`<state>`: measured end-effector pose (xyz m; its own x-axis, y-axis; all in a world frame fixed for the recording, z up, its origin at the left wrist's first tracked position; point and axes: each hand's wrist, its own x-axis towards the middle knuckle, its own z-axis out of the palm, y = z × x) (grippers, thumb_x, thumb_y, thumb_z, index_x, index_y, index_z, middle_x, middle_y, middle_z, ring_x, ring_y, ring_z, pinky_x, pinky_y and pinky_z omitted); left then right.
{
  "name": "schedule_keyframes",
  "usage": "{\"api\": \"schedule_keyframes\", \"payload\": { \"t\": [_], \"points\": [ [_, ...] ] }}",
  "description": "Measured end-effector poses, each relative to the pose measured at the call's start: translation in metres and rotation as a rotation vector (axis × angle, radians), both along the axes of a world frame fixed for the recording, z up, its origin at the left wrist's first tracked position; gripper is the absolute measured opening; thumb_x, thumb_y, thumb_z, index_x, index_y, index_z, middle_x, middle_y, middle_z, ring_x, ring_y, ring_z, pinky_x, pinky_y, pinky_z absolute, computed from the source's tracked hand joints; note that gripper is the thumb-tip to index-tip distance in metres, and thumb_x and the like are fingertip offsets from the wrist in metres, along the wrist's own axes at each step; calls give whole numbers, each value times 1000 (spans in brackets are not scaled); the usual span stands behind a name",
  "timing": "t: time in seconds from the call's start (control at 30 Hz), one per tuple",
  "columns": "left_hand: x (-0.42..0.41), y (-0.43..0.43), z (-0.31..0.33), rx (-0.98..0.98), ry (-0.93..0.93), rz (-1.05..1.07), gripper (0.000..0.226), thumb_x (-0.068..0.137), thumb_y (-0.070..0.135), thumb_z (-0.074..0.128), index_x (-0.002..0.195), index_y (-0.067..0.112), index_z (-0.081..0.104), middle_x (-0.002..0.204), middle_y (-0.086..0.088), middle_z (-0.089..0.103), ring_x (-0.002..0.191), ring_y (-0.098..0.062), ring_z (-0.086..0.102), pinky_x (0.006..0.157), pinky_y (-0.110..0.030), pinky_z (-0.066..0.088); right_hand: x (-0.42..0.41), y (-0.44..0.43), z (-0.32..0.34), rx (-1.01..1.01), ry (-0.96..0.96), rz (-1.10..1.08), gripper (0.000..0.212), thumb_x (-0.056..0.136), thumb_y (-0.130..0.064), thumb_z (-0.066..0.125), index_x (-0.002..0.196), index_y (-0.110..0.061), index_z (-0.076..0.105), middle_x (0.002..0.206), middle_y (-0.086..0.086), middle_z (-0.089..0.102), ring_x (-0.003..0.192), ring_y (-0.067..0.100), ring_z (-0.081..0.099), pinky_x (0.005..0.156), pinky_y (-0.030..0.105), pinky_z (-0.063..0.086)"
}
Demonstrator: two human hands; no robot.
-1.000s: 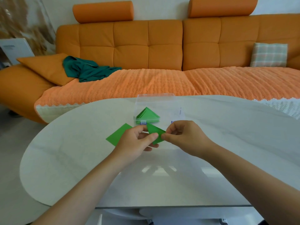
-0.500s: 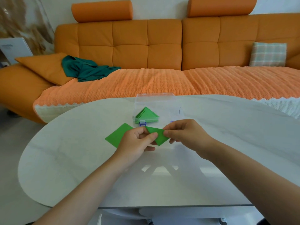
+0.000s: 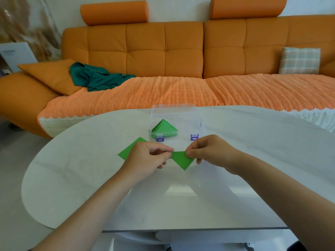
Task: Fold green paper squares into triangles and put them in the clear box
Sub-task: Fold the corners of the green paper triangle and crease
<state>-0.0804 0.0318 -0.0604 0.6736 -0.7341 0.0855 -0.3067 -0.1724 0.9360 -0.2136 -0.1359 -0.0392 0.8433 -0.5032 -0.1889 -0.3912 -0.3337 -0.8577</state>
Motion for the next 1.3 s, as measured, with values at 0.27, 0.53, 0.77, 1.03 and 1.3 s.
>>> {"api": "schedule_keyframes", "payload": {
  "t": [0.27, 0.53, 0.77, 1.03, 1.3],
  "points": [
    [-6, -7, -17, 281, -281, 2, 13, 83, 23, 71, 84, 33, 78, 74, 18, 70, 67, 9, 60, 59, -6, 41, 4, 3, -16, -455, 195, 61, 7, 82, -37, 68, 82, -35, 74, 79, -22, 67, 85, 3, 61, 90, 28, 46],
    [-2, -11, -20, 354, -523, -36, 15, 84, 22, 66, 85, 33, 76, 82, 12, 61, 76, -4, 56, 69, -22, 47, 9, 7, -24, -678, 168, 116, 7, 82, -48, 64, 82, -41, 65, 89, -14, 63, 91, 8, 55, 87, 32, 40],
    [1, -10, -31, 164, -740, -202, 25, 82, 2, 67, 87, 26, 75, 92, 12, 55, 90, -4, 49, 77, -18, 39, 10, 8, -27, -652, 164, 104, 10, 81, -49, 64, 86, -41, 68, 87, -14, 60, 90, 8, 55, 87, 33, 42],
    [-8, -2, -34, 160, -899, -410, 32, 88, 16, 42, 98, 22, 73, 88, 7, 58, 82, -11, 48, 68, -37, 48, 8, 8, -30, -638, 140, 86, 9, 80, -46, 66, 86, -40, 69, 93, -15, 62, 94, 6, 56, 91, 33, 42],
    [-19, 11, -30, 244, -948, -452, 35, 83, 24, 44, 111, 22, 64, 95, 7, 50, 88, -9, 40, 74, -27, 42, -1, -3, -26, -450, 117, 150, 19, 79, -41, 77, 97, -39, 72, 97, -17, 59, 82, 0, 54, 68, 11, 38]
  ]
}}
